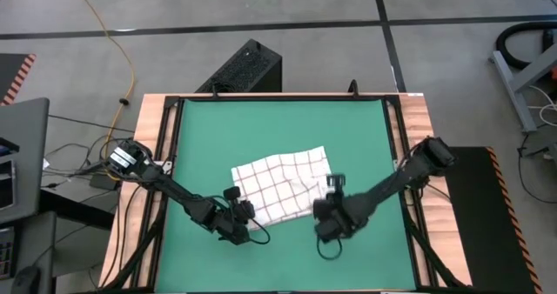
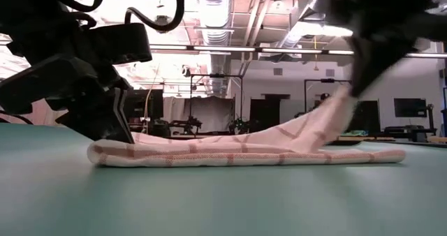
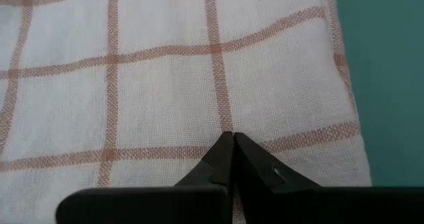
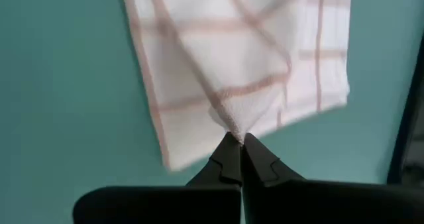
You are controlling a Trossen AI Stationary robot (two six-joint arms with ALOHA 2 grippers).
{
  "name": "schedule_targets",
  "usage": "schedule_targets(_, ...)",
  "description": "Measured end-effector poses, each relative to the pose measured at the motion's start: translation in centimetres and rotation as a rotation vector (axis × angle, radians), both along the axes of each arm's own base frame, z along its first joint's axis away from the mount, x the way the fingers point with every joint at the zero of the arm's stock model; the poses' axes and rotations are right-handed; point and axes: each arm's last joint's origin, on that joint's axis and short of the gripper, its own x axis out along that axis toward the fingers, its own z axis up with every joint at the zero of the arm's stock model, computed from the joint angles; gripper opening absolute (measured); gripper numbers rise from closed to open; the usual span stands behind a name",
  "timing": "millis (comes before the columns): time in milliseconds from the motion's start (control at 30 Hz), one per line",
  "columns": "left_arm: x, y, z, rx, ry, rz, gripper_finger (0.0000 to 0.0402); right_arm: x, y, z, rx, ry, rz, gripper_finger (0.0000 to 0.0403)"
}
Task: Roll towel into tight, uniform cylinder
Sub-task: Roll the white patterned towel
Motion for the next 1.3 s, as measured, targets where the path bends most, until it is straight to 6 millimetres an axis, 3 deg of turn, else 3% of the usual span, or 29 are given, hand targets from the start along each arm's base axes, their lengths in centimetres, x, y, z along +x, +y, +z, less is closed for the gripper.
schedule_targets(167,-0.4,-0.2,-0.1,-0.002,0.031,-0.014,0.0000,-2.0,0.8,-2.1,-0.036,0.041,-0.067,0.0006)
schedule_targets(433,-0.8,-0.7,-0.1,-0.005,0.046,-0.016,0.0000,-2.8,1.4,-4.6,0.064,0.027,-0.082,0.0024)
schedule_targets(700,-0.9,-0.6,-0.1,-0.018,0.045,0.002,0.0000,-2.9,3.1,-5.3,0.187,-0.034,-0.034,0.0035)
schedule_targets(967,-0.9,-0.6,-0.2,-0.022,0.045,0.007,0.0000,-3.3,3.6,-5.6,0.238,-0.062,-0.110,0.0088)
schedule_targets(1300,-0.9,-0.6,-0.2,-0.028,0.043,0.019,0.0000,-2.4,4.4,-5.2,0.330,-0.088,-0.058,0.0144)
